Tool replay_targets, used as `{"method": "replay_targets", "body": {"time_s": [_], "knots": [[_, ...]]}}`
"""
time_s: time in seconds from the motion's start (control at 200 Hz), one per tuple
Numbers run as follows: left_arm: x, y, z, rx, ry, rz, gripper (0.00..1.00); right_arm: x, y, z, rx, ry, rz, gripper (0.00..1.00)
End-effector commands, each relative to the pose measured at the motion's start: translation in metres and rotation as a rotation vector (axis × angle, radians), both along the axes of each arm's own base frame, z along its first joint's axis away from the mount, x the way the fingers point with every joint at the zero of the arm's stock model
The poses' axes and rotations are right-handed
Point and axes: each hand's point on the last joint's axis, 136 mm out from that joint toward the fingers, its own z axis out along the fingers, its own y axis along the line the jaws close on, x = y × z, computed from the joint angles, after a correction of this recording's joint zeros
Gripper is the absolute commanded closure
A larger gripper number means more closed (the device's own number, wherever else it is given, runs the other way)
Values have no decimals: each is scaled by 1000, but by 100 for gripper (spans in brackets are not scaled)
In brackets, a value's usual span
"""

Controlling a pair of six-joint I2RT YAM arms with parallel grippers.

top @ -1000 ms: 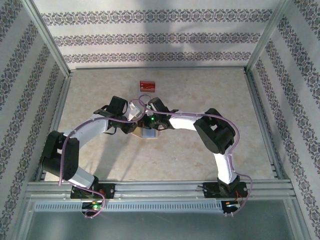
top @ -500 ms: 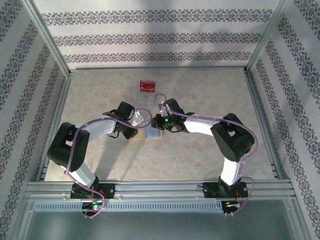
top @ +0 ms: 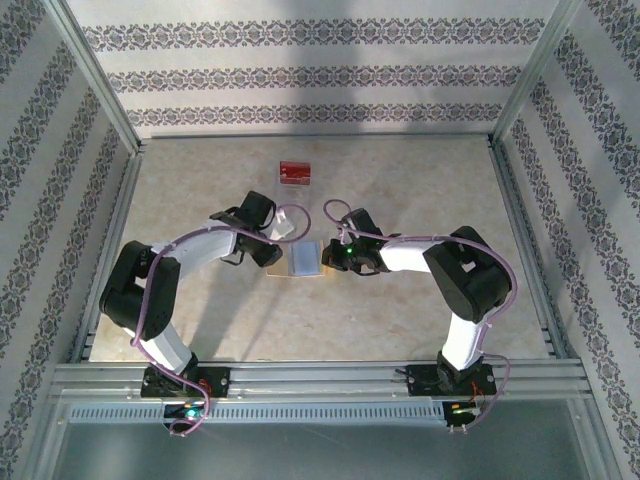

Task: Put the credit cards into the card holder
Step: Open the card holder at the center of the table, then flip over the card slot in the card holder.

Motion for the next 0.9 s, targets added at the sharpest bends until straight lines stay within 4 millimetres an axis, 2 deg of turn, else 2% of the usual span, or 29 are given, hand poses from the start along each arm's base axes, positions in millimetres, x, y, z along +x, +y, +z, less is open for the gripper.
{"method": "replay_targets", "body": {"time_s": [0.0,0.1,0.255,0.47,0.55,0.67,0.789,0.894], "knots": [[-9,-22,17,-126,97,60,65,0,-3,-11,-8,2,-1,94],[-14,-38,10,-184,183,86,65,-1,-2,-13,-4,6,0,94],[-17,-55,-9,-91,199,85,65,-4,-3,-12,-6,2,0,94],[-11,-51,-34,0,216,204,49,-5,-4,-10,-3,-5,-2,94],[-12,-52,-40,-3,239,222,49,-6,-5,-9,-4,-8,-4,94],[-18,-56,-47,-25,278,232,55,-8,-7,-10,-8,-9,-7,94],[-21,-53,-48,-23,269,226,66,-9,-7,-9,0,-9,-7,94],[-23,-53,-45,-35,258,215,68,-8,-5,-3,15,-18,-4,94]]}}
